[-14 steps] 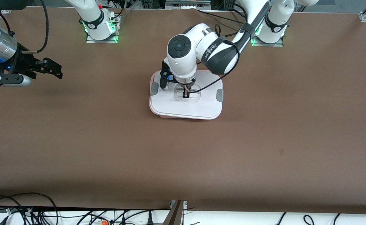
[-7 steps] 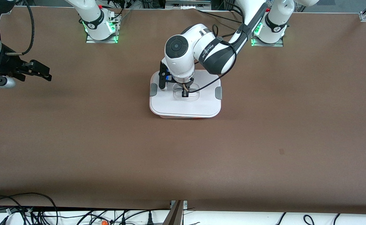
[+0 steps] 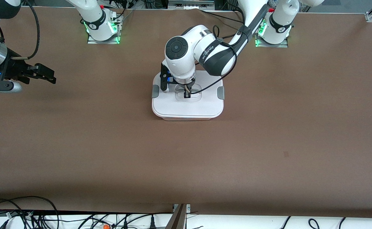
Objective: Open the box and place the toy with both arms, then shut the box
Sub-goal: 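Lower the lid onto the box with the left gripper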
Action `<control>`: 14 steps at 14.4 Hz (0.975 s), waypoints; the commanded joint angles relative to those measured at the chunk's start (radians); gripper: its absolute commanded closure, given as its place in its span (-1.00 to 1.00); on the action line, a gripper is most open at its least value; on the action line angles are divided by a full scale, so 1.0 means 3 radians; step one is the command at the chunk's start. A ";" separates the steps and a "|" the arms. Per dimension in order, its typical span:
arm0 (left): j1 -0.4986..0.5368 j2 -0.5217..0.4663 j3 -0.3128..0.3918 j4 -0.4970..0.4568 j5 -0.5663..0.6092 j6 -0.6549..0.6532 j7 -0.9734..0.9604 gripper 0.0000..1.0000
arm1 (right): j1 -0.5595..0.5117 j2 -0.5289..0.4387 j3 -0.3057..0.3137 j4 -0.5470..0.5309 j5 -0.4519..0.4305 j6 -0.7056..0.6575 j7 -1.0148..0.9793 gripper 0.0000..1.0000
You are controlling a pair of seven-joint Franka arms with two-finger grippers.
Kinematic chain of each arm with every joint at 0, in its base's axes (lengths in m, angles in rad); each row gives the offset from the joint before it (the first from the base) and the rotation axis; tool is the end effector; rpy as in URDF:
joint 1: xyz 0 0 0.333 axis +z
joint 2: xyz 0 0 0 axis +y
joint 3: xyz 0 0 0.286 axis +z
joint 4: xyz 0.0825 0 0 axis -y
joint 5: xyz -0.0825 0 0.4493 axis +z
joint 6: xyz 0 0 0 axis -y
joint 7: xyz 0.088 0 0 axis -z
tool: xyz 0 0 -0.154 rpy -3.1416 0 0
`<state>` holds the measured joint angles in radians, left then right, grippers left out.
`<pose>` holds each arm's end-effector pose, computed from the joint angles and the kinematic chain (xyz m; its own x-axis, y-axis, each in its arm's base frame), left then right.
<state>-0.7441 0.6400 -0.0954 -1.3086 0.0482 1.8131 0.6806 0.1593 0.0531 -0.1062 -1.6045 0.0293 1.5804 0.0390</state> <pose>0.5139 -0.5485 0.2611 0.0463 -0.9944 -0.0952 -0.9942 -0.0552 0.0926 0.6270 0.0388 0.4974 0.9969 0.0134 -0.0777 0.0118 -0.9997 -0.0205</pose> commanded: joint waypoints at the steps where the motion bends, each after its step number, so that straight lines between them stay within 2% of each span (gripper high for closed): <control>1: -0.0046 0.0050 0.0042 0.0072 -0.0012 -0.0015 -0.0121 1.00 | -0.0004 0.0038 0.0021 0.0071 -0.0041 -0.0068 -0.0017 -1.00; 14: -0.0076 0.0132 0.0042 0.0072 -0.0007 -0.0015 -0.0366 1.00 | 0.0098 0.0033 0.0022 0.0087 -0.0047 -0.0052 -0.0007 -1.00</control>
<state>-0.7480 0.6449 -0.0951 -1.3084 0.0483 1.8129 0.5958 0.1852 0.0594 -0.0983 -1.5975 0.0268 1.5804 0.0382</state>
